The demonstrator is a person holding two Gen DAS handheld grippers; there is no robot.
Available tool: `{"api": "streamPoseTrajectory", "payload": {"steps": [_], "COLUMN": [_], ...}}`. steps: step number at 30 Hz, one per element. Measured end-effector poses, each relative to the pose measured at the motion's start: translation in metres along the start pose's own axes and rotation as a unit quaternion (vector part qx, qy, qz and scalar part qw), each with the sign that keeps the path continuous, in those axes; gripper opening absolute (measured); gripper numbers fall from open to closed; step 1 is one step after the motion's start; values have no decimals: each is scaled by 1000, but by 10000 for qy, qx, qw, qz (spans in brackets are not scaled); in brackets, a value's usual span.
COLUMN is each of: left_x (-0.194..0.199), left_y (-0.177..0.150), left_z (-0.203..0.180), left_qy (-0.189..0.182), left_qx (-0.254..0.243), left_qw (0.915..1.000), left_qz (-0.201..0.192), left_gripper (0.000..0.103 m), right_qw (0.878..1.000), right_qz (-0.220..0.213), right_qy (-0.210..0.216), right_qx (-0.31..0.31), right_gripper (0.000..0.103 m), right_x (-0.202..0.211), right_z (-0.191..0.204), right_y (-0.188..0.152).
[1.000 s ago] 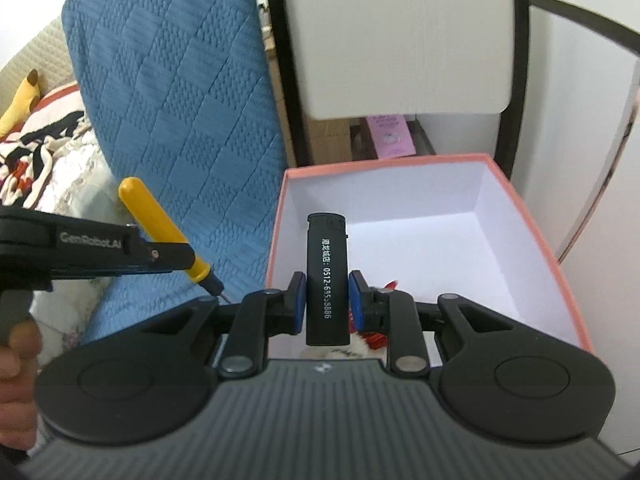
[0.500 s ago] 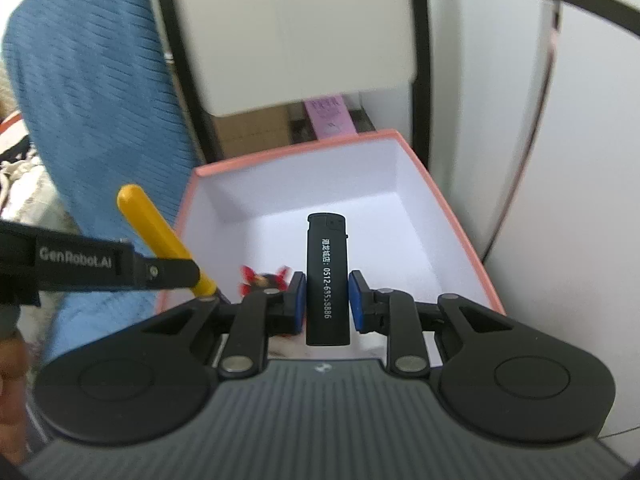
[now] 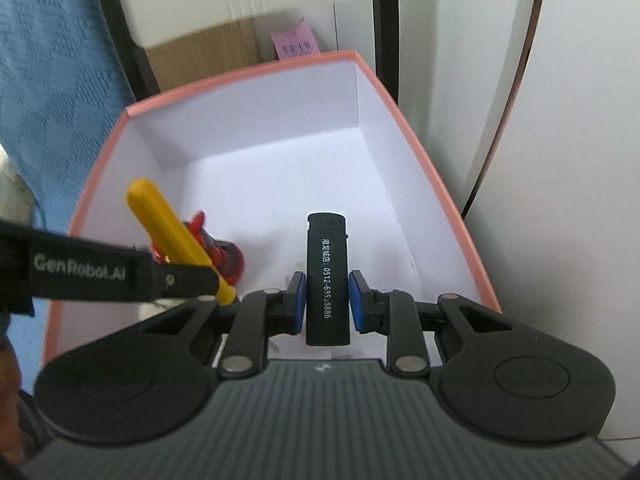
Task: Organize rigid objects
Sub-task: 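Lower the screwdriver into the box with the left gripper while the right gripper releases the USB stick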
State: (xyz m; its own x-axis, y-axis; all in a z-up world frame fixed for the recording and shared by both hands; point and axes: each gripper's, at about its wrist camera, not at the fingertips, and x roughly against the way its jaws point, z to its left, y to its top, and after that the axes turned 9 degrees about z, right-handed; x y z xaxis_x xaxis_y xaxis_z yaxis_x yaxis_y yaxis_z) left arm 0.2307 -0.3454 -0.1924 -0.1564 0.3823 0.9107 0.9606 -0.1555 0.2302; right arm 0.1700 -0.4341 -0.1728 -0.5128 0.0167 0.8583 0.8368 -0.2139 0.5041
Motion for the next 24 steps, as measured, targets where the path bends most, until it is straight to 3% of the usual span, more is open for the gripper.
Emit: {"api": "streamPoseTrajectory", "payload": {"steps": [15,24], "left_x": [-28,2], "left_y": [23,14], "left_z": [6,9], "left_qy": [5,-43], "left_qx": [80,40], "left_qw": [10000,9995], "left_qz": [-43,-302], "left_gripper": [21,21], "right_qw": [9993,9994], "right_qz": [361,217], "right_qy": [114,210], "right_qx": [4,-153], "right_gripper": [27,27], "right_x": [-41,-21], "right_z": [-12,-13], "right_y": [5,7]}}
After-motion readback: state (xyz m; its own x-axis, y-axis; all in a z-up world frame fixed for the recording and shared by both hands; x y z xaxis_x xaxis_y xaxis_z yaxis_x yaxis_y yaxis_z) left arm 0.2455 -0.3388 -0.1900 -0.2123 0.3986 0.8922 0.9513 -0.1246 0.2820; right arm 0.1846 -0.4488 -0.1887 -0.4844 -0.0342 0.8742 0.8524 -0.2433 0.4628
